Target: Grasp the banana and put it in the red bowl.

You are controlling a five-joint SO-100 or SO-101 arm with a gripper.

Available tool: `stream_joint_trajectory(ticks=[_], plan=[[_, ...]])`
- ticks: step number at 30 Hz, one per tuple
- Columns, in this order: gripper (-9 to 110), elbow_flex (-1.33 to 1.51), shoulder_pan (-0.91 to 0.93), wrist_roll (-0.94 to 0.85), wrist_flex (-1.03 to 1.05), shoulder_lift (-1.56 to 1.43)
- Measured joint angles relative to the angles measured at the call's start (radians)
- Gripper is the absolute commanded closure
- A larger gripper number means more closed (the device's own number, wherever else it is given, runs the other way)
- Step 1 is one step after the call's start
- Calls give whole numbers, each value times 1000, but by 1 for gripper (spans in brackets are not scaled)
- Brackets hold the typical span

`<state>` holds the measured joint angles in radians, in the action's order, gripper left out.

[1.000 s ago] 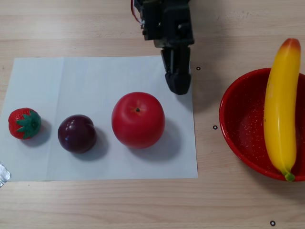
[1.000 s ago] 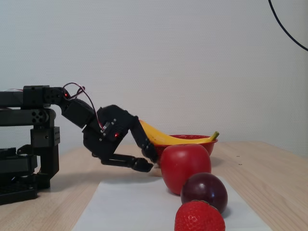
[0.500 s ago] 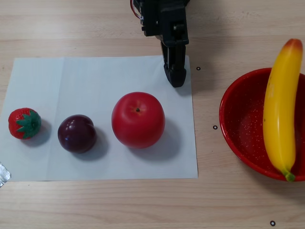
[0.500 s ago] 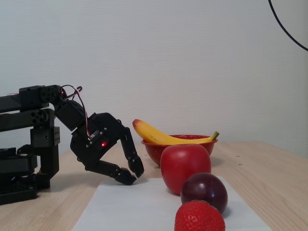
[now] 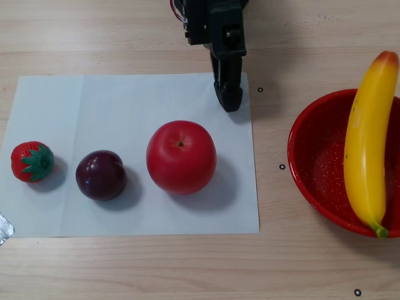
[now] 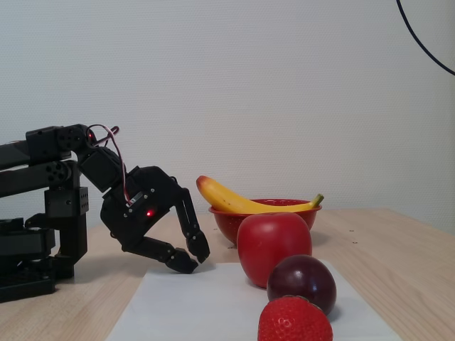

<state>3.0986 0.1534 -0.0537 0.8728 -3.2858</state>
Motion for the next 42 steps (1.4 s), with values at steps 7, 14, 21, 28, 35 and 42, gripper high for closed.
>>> stream_joint_trajectory(ticks=[7, 14, 21, 28, 35, 42], plan=[[101, 0, -3, -29, 0, 0], [101, 0, -3, -29, 0, 0], [101, 0, -3, -29, 0, 0], [101, 0, -3, -29, 0, 0], [101, 0, -3, -29, 6, 0], [101, 0, -3, -29, 6, 0]])
